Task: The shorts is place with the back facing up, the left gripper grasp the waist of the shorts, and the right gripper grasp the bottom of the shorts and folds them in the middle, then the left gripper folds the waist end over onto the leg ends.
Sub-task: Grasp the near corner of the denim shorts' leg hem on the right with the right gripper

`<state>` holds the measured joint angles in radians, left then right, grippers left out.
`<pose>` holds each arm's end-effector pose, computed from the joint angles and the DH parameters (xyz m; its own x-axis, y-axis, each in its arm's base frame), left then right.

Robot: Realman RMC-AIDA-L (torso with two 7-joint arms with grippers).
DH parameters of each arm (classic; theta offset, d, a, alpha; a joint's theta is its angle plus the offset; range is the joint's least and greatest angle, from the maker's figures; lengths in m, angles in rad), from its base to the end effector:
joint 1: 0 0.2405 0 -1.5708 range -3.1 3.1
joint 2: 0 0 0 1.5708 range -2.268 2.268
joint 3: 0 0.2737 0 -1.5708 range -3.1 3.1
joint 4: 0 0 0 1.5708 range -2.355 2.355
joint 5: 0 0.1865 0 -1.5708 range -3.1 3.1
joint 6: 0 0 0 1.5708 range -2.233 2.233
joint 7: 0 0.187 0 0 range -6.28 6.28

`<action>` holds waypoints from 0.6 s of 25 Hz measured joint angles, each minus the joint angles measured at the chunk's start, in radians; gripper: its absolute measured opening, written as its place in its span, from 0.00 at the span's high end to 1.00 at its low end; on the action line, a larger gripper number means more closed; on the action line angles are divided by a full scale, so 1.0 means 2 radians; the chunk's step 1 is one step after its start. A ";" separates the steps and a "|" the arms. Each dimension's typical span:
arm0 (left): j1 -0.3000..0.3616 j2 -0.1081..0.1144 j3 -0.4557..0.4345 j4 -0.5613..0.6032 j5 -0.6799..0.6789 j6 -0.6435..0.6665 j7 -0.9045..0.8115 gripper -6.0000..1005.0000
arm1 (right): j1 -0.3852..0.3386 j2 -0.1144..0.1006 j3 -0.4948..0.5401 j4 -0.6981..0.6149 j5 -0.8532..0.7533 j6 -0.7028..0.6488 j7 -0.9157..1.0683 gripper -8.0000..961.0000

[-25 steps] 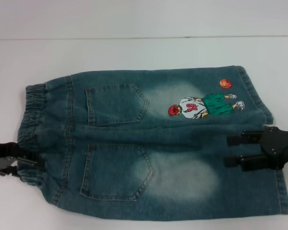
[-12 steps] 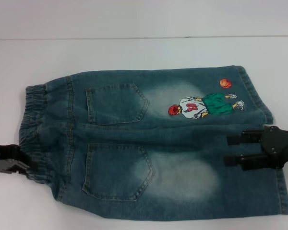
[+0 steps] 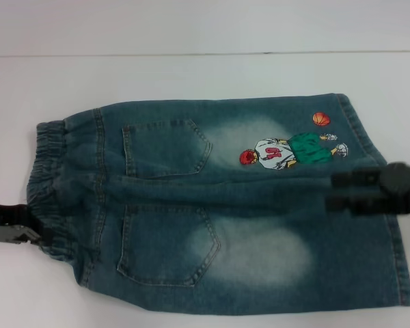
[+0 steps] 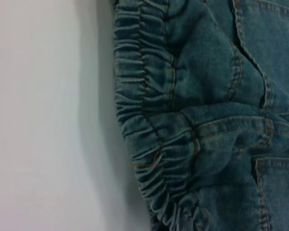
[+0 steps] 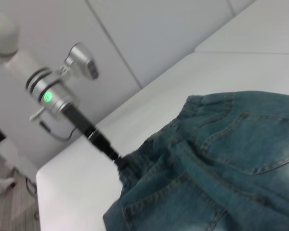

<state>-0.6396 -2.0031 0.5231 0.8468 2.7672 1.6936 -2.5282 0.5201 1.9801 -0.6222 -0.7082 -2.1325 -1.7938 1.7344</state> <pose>-0.3261 0.3209 0.0018 0.0693 0.9934 0.0913 0.9771 -0.0491 -0.2072 0.2624 0.3086 -0.0046 0.6694 -0.6229 -0.4049 -0.6502 -0.7548 0.0863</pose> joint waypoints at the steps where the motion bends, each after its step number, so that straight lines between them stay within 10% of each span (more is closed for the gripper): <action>1: 0.000 0.000 0.000 0.001 0.000 0.000 0.000 0.93 | 0.003 -0.002 0.003 -0.013 0.000 -0.004 0.023 0.11; 15: -0.011 0.005 -0.003 0.002 -0.029 -0.001 0.008 0.95 | 0.018 -0.015 -0.024 -0.169 -0.166 -0.096 0.102 0.11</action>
<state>-0.6619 -1.9925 0.5169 0.8513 2.7089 1.6919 -2.5127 0.5569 1.9496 -0.6709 -1.0463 -2.4649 -1.9859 1.9385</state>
